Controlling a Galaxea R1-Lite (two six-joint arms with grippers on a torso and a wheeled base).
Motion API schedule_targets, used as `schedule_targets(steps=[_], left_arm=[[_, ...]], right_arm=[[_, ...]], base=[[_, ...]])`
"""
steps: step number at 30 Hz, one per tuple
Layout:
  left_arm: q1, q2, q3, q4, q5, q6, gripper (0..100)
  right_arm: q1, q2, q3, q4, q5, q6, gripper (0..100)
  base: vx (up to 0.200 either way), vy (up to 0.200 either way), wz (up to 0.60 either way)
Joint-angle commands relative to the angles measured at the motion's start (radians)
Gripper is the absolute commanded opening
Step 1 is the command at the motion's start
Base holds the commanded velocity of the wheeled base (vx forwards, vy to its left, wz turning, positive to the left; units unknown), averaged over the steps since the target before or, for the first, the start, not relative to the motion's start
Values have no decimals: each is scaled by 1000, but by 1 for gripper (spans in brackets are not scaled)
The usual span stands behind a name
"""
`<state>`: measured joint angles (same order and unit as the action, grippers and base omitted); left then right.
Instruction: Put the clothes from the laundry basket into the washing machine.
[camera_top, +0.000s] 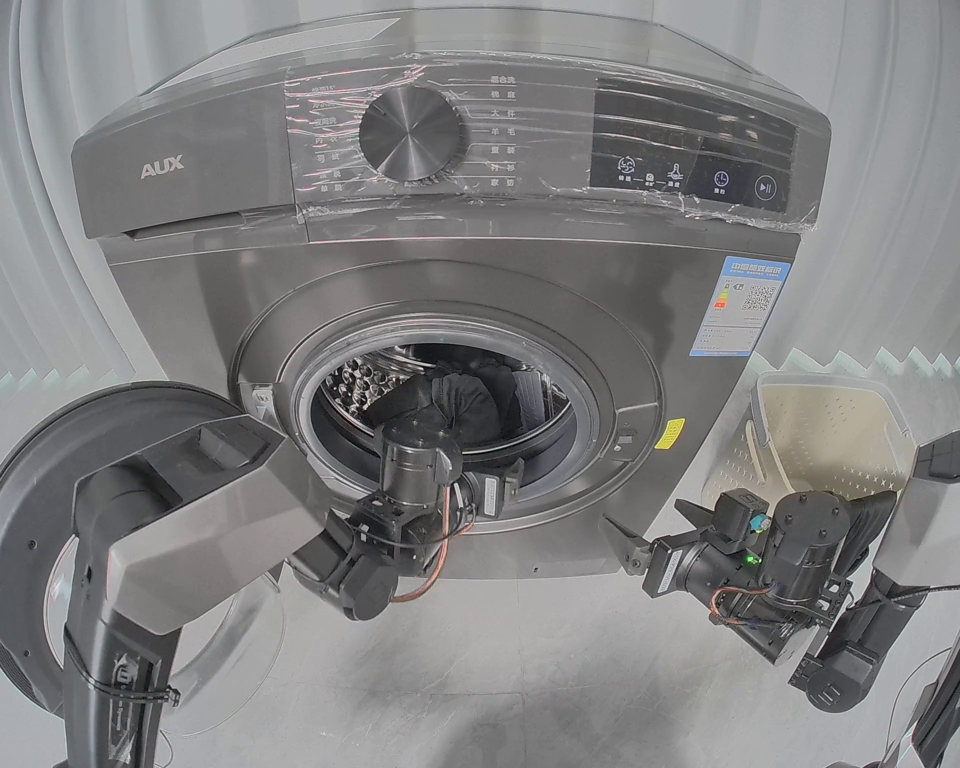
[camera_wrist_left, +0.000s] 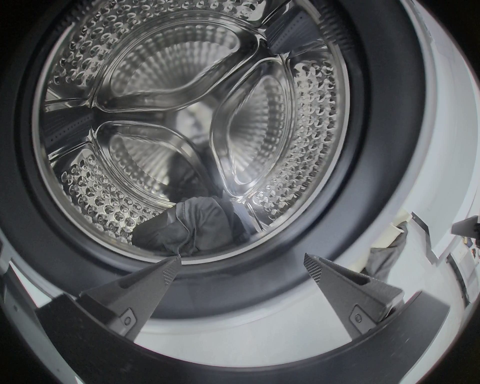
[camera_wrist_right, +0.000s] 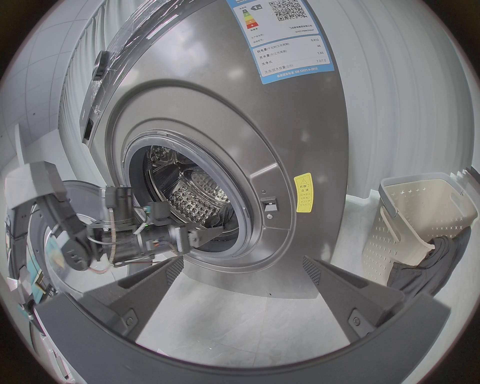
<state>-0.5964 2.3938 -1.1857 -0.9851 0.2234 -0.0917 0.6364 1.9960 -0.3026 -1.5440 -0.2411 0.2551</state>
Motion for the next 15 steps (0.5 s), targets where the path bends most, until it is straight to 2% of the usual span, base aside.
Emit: schedule_targets(steps=[1,4,5,6,10,15], left_arm=[[-83,-263,281,-29,1,-29,100],[-118,-394,433,-29,1,-43,100],[-118,-400,440,-29,1,-45,100],[-132,-478,525,-27,1,-63,100],[-158,-656,689,-27,1,-111,100],[-166,-894,862,-26,-1,-122,100]], right_arm=[[-3,-2,19,-1,-4,1,100],[-27,-3,37,-1,-4,-2,100],[-27,-3,37,-1,-4,-2,100],[-30,-9,49,-1,-4,-4,100],[-20,-63,89,1,-9,-8,100],[-26,-146,137,2,-11,-14,100]], base=[[0,0,0],[0,0,0],[0,0,0],[0,0,0],[0,0,0],[0,0,0]])
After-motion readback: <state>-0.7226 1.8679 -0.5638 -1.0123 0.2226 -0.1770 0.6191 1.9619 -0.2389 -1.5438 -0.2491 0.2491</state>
